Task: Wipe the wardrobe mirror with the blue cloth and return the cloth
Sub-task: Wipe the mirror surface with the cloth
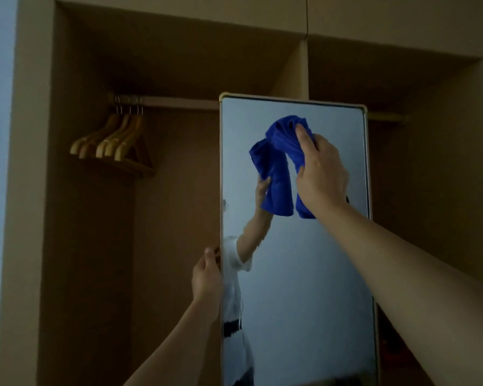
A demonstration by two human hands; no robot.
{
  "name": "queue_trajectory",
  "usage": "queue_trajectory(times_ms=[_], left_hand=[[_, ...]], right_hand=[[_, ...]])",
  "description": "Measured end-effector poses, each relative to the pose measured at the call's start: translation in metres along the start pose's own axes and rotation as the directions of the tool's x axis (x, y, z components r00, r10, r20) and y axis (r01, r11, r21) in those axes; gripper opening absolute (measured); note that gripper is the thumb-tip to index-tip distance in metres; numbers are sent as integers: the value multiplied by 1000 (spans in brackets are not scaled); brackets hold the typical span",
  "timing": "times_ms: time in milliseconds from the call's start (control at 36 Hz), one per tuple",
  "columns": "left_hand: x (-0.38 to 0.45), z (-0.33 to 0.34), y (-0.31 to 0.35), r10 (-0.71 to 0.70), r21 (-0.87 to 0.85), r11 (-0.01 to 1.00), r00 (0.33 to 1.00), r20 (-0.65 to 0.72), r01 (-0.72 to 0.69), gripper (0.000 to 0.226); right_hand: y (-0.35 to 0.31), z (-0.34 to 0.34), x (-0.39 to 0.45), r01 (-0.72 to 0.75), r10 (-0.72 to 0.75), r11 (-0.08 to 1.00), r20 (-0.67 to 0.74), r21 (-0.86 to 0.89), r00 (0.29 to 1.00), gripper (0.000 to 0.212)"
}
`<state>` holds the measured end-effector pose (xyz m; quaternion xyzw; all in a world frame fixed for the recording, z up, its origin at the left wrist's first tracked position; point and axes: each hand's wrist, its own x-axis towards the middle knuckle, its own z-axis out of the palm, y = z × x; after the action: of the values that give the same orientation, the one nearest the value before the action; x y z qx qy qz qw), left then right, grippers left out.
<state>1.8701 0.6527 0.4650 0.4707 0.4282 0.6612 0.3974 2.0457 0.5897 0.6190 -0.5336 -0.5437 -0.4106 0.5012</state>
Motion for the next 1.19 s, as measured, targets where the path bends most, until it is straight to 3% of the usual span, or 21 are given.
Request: queue_trajectory(times_ms=[306,472,778,917,1194], left_hand=[[28,21,37,59,-12,998,998,21,-59,55],[24,23,31,59,9,998,998,34,-59,56],[31,22,24,104,31,994,993,52,-105,62],[34,24,21,102,32,994,994,44,-103,64],[45,18,14,167,89,981,985,45,-171,51]], right_hand=[[-17,20,60,-48,49,999,-60,18,997,72],[-39,37,59,-29,27,999,34,34,999,74],[-68,72,6,293,-293,955,-14,40,956,60],[-67,77,0,290,-290,956,2,41,957,59],[-82,68,68,251,-248,965,45,-76,968,77]])
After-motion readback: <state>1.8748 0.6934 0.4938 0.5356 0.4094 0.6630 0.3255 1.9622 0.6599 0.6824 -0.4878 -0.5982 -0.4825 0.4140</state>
